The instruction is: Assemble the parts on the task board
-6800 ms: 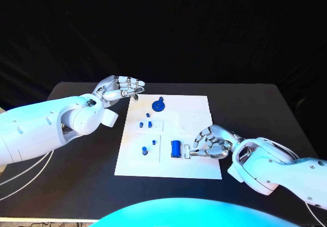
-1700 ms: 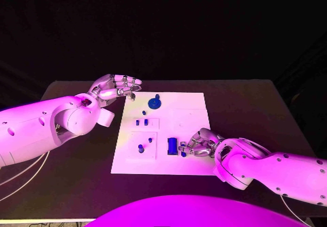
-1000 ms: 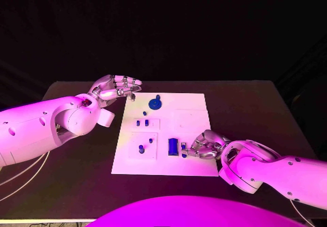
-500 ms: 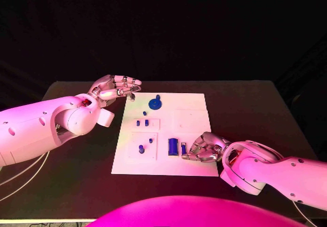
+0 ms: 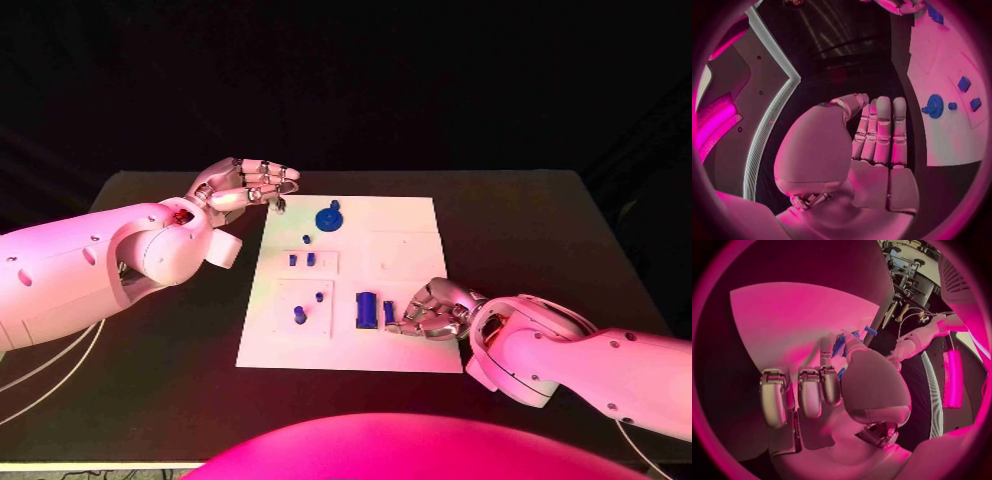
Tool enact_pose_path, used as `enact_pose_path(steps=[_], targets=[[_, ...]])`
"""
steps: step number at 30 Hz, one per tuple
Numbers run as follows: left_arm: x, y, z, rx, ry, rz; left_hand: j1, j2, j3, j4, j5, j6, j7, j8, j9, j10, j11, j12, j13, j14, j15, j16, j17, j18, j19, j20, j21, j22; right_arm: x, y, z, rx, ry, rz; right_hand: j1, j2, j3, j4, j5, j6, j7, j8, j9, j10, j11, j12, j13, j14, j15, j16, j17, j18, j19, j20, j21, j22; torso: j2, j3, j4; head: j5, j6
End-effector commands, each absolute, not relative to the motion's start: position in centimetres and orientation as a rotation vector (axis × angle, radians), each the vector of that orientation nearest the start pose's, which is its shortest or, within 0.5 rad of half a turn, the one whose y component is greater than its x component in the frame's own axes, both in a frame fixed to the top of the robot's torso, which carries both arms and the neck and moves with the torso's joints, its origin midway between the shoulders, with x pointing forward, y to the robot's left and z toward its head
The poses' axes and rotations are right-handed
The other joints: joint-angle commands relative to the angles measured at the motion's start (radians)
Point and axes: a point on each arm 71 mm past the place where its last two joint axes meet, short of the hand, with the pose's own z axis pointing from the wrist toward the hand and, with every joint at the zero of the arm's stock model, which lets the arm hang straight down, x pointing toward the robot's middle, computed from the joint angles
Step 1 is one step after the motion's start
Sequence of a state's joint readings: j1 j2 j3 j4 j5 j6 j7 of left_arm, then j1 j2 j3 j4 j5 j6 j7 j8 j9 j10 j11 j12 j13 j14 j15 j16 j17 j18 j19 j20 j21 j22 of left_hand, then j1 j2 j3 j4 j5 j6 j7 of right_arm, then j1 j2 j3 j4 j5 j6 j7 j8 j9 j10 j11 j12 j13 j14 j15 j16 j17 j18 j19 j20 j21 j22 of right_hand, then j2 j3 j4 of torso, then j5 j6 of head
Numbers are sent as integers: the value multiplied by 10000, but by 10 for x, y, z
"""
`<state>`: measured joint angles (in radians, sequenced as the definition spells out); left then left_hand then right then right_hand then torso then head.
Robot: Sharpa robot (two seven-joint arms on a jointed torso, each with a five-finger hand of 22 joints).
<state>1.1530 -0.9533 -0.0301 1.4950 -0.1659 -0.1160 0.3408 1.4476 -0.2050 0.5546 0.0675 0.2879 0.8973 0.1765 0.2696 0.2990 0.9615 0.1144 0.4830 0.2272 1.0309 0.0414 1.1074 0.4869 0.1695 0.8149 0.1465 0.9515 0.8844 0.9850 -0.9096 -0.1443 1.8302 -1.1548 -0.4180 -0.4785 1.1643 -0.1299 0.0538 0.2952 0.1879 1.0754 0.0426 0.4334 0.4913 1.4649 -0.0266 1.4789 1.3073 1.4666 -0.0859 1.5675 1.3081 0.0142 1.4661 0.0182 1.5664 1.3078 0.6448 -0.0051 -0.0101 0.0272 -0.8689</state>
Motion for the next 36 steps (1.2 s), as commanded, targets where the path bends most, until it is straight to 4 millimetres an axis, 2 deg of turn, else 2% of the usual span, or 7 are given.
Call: enact_pose_path(steps=[1,19,24,26,27,32,36], targets=[[479,259,-198,-9904,15793,-15346,-84,47,58,16,42,44,23,8,-12,-74,4,50,-16,-53,45,-49,-11,127,-57,18,41,14,359,-171,-294,3691,21436,6196,-19,132,-59,-21,66,-30,21,6,-13,783,-7,-7,2294,1039,-21,24,2611,-142,1047,15,44,2630,2,0,-1,4,5],[479,259,-198,-9907,15805,-15338,-86,58,81,0,42,47,21,7,-15,-80,2,58,-20,-53,42,-47,-13,130,-65,19,49,26,365,-169,-298,3626,21516,6034,-17,172,-64,-38,84,-31,17,4,-18,783,-11,-8,2294,1039,-22,24,2609,-142,1047,15,44,2630,2,3,-10,5,8],[479,259,-198,-9901,15816,-15351,-86,58,81,0,42,47,21,7,-15,-80,2,58,-20,-53,42,-47,-13,130,-65,19,49,26,366,-170,-299,3646,21565,5984,175,164,-52,-83,90,-47,10,-8,-30,785,-17,-3,2297,1037,-28,20,2603,-142,1047,13,44,2630,1,7,-9,3,11],[479,259,-198,-9900,15814,-15349,-86,58,81,0,42,47,21,7,-15,-80,2,58,-20,-53,42,-47,-13,130,-65,19,49,26,366,-170,-300,3647,21556,5982,400,161,-31,-87,-119,-48,15,-17,-45,784,-17,-8,2296,1038,-28,22,2607,-142,1047,10,44,2630,1,9,-11,4,13],[479,259,-198,-9900,15813,-15349,-86,58,81,0,42,47,21,7,-15,-80,2,58,-20,-53,42,-47,-13,130,-65,19,49,26,366,-170,-300,3646,21544,5986,502,185,-2,-62,-393,-42,20,-25,-60,784,-12,-7,2297,1037,-28,18,2600,-142,1047,12,44,2630,1,9,-12,5,14],[479,259,-198,-9892,15794,-15354,-75,73,97,-11,45,51,19,9,-15,-79,0,62,-21,-54,40,-47,-14,132,-67,18,53,32,367,-171,-297,3850,21116,6229,577,191,26,-68,-479,-40,18,-32,-70,783,-13,-10,2297,1035,-25,14,2592,-142,1047,13,44,2630,-6,3,-13,-1,32],[479,259,-198,-9892,15731,-15360,-75,74,102,-16,45,51,20,8,-16,-80,0,64,-22,-55,39,-47,-15,133,-68,17,57,36,369,-174,-291,4375,20484,7092,460,84,-68,-27,-447,-78,51,-60,-91,740,13,-147,2248,1019,-10,-25,2519,-142,1047,21,44,2630,-24,-2,-17,0,77]])
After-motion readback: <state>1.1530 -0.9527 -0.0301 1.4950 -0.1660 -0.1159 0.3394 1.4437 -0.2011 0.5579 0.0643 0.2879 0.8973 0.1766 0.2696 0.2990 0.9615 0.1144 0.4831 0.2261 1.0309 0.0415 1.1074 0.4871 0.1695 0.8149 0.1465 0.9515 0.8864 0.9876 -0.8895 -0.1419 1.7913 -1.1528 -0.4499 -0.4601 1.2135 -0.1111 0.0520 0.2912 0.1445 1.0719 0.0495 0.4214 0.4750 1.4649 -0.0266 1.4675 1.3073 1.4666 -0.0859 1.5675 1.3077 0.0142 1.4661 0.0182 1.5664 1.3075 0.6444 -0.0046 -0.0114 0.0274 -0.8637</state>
